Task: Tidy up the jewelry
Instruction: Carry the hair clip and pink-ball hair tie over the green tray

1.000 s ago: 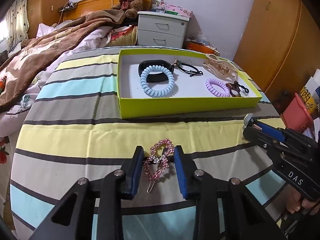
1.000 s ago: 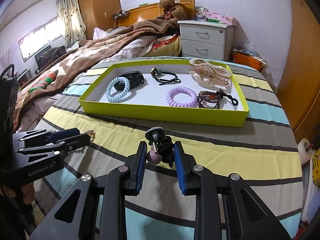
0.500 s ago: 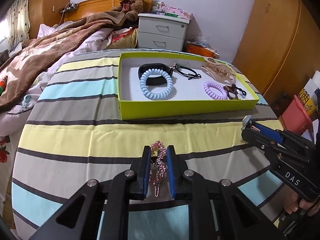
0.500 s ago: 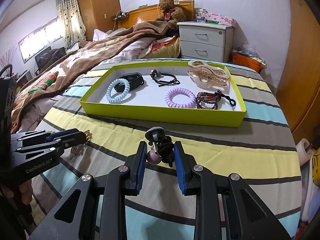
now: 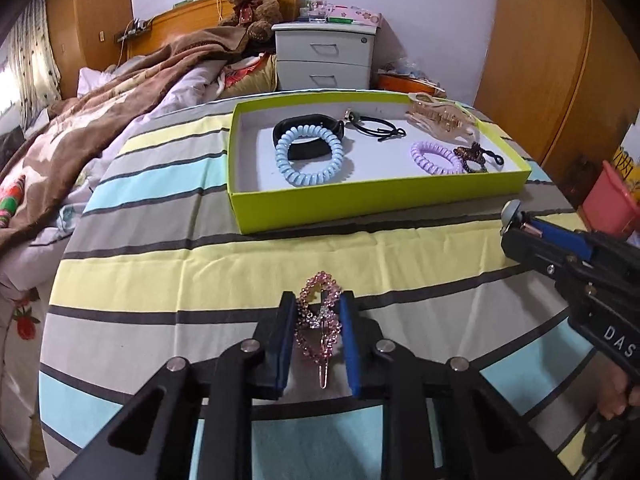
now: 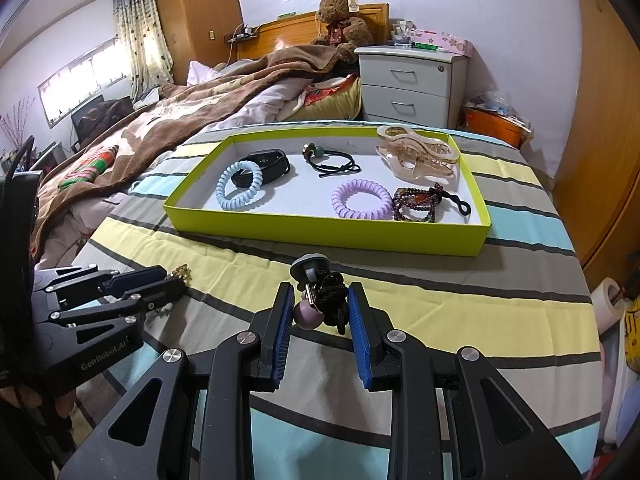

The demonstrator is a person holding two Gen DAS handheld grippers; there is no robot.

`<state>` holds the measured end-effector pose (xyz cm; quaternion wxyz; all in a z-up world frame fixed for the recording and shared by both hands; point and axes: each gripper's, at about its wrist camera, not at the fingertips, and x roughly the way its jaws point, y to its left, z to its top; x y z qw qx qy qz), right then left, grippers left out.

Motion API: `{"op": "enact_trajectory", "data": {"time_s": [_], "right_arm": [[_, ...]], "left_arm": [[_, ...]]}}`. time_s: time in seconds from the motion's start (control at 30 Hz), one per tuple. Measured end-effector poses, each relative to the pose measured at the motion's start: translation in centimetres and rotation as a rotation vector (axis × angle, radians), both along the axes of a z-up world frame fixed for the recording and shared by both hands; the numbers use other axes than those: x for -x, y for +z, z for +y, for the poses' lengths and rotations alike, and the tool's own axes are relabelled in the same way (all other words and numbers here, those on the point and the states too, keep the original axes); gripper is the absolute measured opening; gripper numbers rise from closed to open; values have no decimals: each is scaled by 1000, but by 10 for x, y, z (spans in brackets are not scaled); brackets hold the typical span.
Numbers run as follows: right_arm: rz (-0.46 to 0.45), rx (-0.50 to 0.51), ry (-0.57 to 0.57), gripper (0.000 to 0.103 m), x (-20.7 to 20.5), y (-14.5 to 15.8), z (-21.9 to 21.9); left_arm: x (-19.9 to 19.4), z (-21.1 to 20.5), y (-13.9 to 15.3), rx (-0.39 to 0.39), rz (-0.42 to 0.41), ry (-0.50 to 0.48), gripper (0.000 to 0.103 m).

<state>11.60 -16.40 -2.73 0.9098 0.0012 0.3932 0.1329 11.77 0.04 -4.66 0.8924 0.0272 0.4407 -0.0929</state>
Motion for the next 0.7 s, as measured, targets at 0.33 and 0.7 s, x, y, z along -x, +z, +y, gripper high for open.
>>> {"op": "enact_trajectory", "data": {"time_s": [0.33, 0.7], "right_arm": [[-9, 3, 1, 28, 1, 2, -1], [-51, 11, 6, 28, 11, 20, 1]], "left_arm": [[4, 3, 7, 22, -12, 17, 22], [9, 6, 31, 44, -65, 18, 22]]}}
